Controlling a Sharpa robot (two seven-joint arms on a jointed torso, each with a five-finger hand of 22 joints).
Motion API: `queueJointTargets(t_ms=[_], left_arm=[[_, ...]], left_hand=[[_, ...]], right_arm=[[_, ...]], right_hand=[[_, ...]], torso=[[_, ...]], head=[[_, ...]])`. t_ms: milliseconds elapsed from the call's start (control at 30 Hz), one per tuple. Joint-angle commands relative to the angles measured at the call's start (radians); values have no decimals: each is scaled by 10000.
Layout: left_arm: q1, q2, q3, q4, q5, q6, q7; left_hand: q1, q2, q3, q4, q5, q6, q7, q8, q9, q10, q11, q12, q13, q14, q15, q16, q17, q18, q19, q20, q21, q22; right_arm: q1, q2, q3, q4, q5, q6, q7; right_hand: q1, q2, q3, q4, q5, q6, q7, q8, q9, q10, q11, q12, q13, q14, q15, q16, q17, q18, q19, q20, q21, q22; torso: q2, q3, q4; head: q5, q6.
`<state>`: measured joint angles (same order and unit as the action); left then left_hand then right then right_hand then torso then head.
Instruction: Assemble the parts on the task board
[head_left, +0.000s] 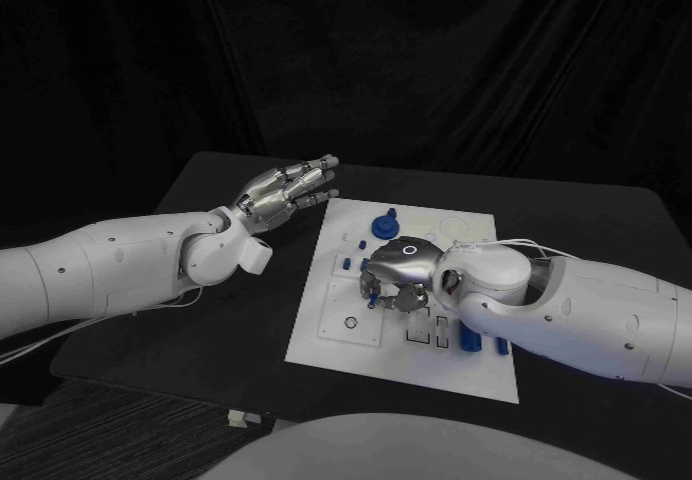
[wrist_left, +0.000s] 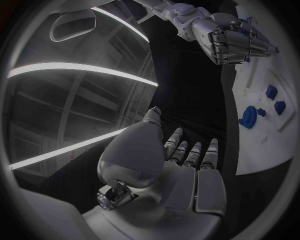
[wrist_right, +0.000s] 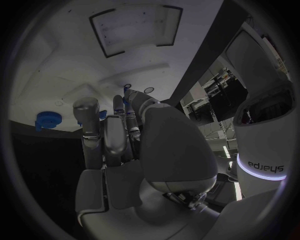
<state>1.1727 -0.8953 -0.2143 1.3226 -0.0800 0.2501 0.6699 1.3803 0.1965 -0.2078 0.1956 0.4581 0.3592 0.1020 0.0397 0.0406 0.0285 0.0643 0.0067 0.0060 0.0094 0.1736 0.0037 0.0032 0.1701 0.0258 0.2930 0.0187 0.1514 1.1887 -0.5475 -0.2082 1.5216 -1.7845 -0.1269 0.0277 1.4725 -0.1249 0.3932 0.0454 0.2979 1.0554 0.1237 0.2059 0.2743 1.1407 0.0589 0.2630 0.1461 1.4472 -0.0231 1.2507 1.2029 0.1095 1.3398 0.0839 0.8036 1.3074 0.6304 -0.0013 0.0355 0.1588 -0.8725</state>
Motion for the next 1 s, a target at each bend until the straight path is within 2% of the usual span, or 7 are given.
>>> queueJointTargets(t_ms=[33, 1000], left_arm=[[-12, 20, 10, 2, 70, 156, 61], [-79, 76, 10, -54, 70, 250, 4]], left_hand=[[110, 16, -13, -72, 52, 35, 4, 35, 13, -16, 67, 2, 9, 6, 39, 33, 14, 40, 88, 13, 54, -3], [131, 35, -12, -92, 73, 159, 33, 62, 30, -22, 73, 0, 8, 3, 34, 32, 12, 33, 91, 9, 50, -20]], right_arm=[[-42, 0, 9, -11, -73, 38, -135], [-241, 57, 9, -41, -73, 81, -329]], right_hand=[[76, -3, -1, -45, 28, 2, 37, -47, 9, -17, 57, -52, 7, -5, 88, -27, -5, 181, -50, 13, -42, 934], [89, -17, 16, -126, 51, -117, 96, -192, -19, -106, 113, -123, 5, -62, 132, -105, -88, 211, -141, 47, -225, 894]], torso=[[-4, -2, -1], [-11, -2, -2]], head=[[25, -1], [40, -1]])
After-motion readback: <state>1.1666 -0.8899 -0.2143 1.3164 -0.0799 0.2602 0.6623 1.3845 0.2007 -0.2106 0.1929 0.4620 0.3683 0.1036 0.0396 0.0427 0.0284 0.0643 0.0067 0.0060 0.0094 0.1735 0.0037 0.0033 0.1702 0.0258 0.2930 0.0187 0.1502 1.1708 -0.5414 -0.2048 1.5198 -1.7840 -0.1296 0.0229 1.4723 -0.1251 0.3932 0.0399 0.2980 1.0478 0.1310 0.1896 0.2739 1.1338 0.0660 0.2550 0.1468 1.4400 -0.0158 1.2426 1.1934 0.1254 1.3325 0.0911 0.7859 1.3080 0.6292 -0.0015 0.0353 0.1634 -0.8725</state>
